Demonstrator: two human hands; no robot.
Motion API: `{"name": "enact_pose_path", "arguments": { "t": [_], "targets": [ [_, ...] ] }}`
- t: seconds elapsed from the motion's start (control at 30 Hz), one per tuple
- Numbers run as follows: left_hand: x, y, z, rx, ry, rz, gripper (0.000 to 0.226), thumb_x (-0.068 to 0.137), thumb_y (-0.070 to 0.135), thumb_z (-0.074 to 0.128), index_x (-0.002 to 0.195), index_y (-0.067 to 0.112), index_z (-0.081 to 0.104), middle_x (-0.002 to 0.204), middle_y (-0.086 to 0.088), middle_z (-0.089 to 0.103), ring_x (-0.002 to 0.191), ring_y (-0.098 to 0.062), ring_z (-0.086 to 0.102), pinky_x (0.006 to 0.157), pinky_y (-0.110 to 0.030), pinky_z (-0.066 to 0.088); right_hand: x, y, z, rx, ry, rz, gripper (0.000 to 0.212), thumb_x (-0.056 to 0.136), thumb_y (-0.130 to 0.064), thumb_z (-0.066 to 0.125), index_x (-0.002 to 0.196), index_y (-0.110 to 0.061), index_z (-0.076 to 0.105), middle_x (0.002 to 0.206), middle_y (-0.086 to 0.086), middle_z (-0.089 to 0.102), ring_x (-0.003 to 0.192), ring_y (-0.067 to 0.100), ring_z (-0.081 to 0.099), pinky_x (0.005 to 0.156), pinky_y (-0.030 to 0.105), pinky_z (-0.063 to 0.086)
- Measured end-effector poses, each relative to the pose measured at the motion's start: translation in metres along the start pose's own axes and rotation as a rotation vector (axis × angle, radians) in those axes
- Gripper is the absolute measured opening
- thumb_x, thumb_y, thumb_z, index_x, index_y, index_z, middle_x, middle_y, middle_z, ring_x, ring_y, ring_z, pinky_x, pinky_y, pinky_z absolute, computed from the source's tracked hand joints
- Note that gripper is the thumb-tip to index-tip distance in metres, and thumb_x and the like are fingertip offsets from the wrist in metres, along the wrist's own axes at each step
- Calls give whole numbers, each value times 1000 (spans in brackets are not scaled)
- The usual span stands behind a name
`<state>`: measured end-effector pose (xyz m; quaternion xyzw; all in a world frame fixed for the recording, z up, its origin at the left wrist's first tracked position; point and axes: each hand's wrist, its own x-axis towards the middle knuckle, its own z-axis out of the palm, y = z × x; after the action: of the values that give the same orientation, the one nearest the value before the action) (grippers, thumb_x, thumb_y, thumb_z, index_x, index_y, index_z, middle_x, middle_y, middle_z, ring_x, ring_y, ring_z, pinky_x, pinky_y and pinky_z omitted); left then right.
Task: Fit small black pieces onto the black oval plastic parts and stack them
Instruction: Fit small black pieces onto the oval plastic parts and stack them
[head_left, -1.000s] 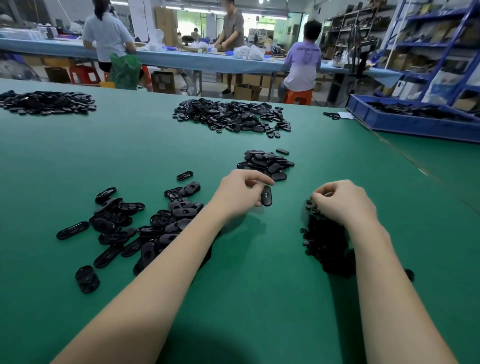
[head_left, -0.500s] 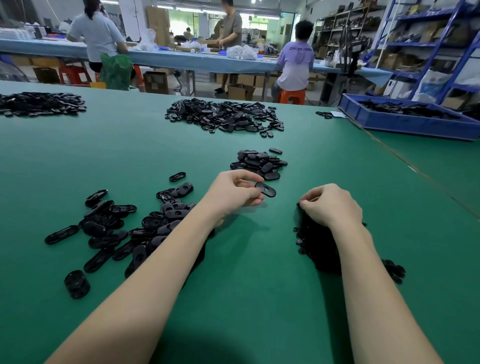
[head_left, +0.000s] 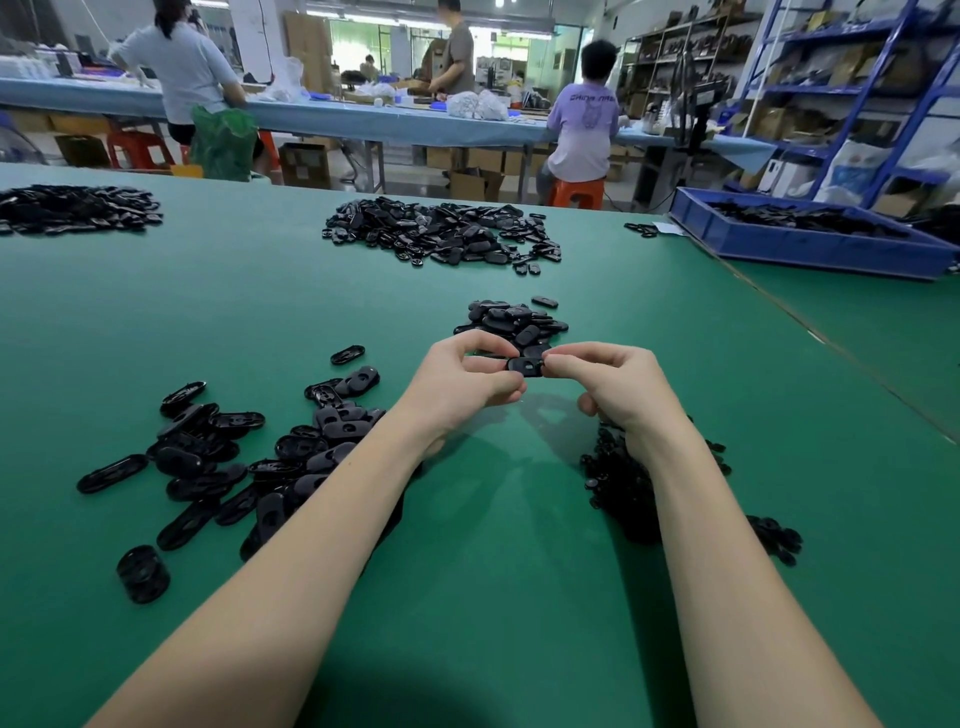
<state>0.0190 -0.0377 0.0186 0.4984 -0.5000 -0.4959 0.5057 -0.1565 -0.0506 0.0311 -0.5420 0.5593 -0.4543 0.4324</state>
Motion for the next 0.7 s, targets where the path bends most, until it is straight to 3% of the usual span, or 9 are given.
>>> {"name": "enact_pose_path", "arguments": {
  "t": [0.13,0.37,0.7],
  "targets": [
    [0,0,0,-10,-18,23,21,85,-7,69,98,9,65,77,-9,75,70,-21,70,75,-23,59,1,0,1,-13,-5,28,5,80,-21,84,82,-24,81,52,-10,60,38,7,41,37,14,28],
    [2,-3,1,66,-40,55,22,84,0,75,100,13,68,81,-7,76,72,-18,71,88,-32,60,1,0,1,6,-27,79,8,82,-18,82,78,-24,81,55,-11,62,38,4,43,37,15,26],
    [1,-2,1,197,-23,125,22,78,8,80,92,23,72,84,-2,77,75,-12,71,88,-36,57,3,0,0,-39,-22,90,3,80,-20,83,81,-22,81,57,-9,60,48,8,42,37,15,26]
  ]
}}
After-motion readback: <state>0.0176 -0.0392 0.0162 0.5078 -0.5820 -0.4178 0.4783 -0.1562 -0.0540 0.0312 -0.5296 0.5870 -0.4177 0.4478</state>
